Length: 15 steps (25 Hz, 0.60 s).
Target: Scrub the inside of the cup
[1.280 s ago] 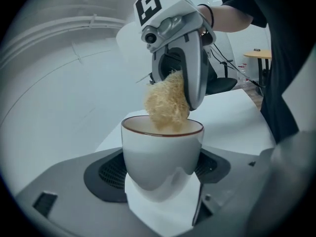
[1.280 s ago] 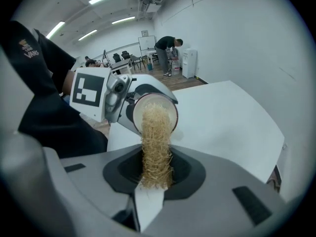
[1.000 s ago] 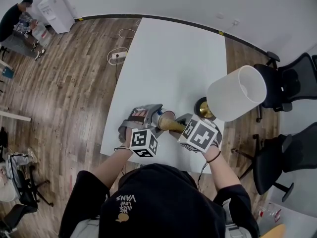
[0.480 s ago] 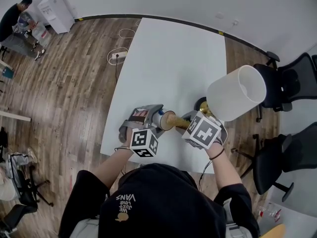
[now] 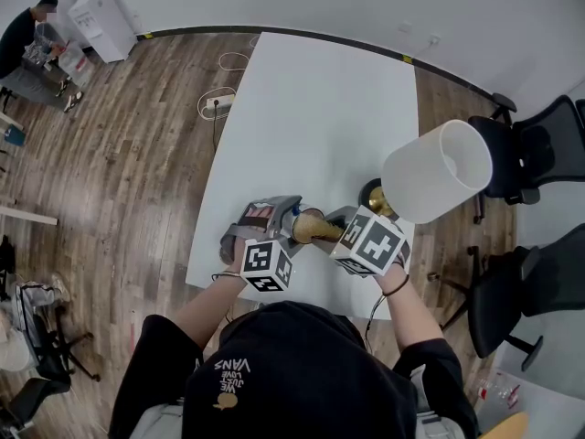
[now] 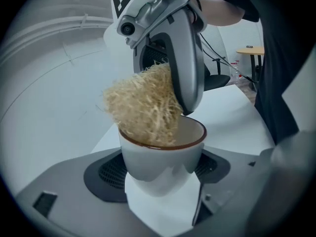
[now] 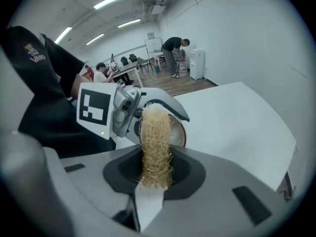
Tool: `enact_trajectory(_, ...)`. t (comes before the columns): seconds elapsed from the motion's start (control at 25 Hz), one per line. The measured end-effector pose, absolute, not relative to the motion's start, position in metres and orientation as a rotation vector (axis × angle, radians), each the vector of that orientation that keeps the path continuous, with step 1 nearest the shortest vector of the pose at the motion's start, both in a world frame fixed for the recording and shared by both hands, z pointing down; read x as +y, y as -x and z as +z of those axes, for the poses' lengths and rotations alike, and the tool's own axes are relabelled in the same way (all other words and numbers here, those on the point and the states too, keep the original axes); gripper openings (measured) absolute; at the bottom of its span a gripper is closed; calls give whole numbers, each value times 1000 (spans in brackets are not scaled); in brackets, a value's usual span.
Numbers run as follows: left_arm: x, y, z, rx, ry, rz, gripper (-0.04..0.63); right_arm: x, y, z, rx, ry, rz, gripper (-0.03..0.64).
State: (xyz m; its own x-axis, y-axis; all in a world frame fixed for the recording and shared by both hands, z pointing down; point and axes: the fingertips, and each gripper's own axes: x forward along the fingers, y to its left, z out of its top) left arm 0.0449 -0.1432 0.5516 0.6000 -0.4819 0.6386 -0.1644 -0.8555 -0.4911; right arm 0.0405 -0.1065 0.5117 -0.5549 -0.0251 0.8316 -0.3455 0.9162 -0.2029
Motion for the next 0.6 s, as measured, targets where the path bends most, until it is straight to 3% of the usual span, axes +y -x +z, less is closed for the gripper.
enact_trajectory(0.6,-185,-39,544,875,2959,-836,398,-151,-67,477,-2571,-855,494,94)
